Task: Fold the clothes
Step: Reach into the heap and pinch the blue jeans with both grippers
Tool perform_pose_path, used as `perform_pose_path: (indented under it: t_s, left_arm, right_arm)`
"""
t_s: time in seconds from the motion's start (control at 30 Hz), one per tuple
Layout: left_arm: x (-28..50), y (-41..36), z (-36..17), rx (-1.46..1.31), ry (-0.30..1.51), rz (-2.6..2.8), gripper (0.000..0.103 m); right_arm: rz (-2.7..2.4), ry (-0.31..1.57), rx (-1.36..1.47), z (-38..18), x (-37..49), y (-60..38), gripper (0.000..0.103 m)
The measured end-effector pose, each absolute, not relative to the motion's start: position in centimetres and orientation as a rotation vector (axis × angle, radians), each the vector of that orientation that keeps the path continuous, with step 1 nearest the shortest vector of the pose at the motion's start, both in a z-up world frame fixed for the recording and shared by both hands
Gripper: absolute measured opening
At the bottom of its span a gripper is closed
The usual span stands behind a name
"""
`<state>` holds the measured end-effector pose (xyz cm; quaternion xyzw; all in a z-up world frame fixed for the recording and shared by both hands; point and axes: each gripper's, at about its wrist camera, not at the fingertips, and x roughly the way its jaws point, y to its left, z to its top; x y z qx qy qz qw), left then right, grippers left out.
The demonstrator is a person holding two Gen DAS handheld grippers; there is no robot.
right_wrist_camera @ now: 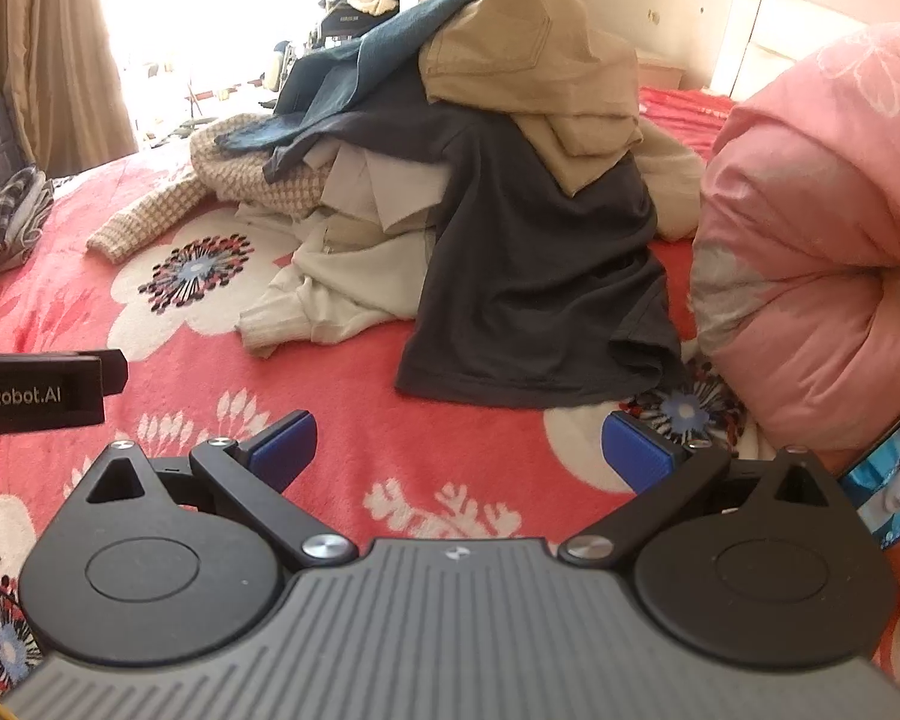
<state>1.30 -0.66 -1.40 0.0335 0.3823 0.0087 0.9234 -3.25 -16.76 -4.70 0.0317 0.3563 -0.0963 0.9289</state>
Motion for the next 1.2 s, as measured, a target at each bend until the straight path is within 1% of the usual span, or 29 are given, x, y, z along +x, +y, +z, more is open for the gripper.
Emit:
perform_pose_path:
  t_s: [0.23, 0.4, 0.63, 0.73, 0.97, 1.1, 1.2]
  left_arm:
    - [5.7, -2.1, 0.0, 0.108, 0.688, -0.043, 0.103]
    - [9.9, -3.7, 0.4, 0.176, 0.548, -0.078, 0.103]
    - [17.8, -6.3, -0.6, 0.211, 0.409, -0.154, 0.103]
    - [21.5, -7.8, -1.1, 0.223, 0.364, -0.181, 0.103]
    - [29.7, -9.9, -1.8, 0.133, 0.393, -0.161, 0.103]
    - [33.0, -10.5, -2.0, 0.051, 0.422, -0.163, 0.096]
    - [34.5, -11.1, -2.4, 0.056, 0.439, -0.178, 0.092]
  right_arm:
    - [-0.195, 0.643, 0.058, -3.5, -1.3, -17.9, 0.102]
    - [-0.163, 0.547, 0.048, -2.2, 1.5, -19.1, 0.102]
    - [-0.079, 0.411, -0.024, 0.3, 9.0, -21.4, 0.102]
    - [-0.027, 0.381, -0.005, 1.6, 13.8, -22.6, 0.102]
    - [0.125, 0.431, 0.126, 4.5, 26.3, -24.7, 0.102]
    - [0.223, 0.492, 0.257, 5.5, 32.4, -25.9, 0.101]
    - [0.209, 0.526, 0.342, 5.3, 35.0, -26.7, 0.101]
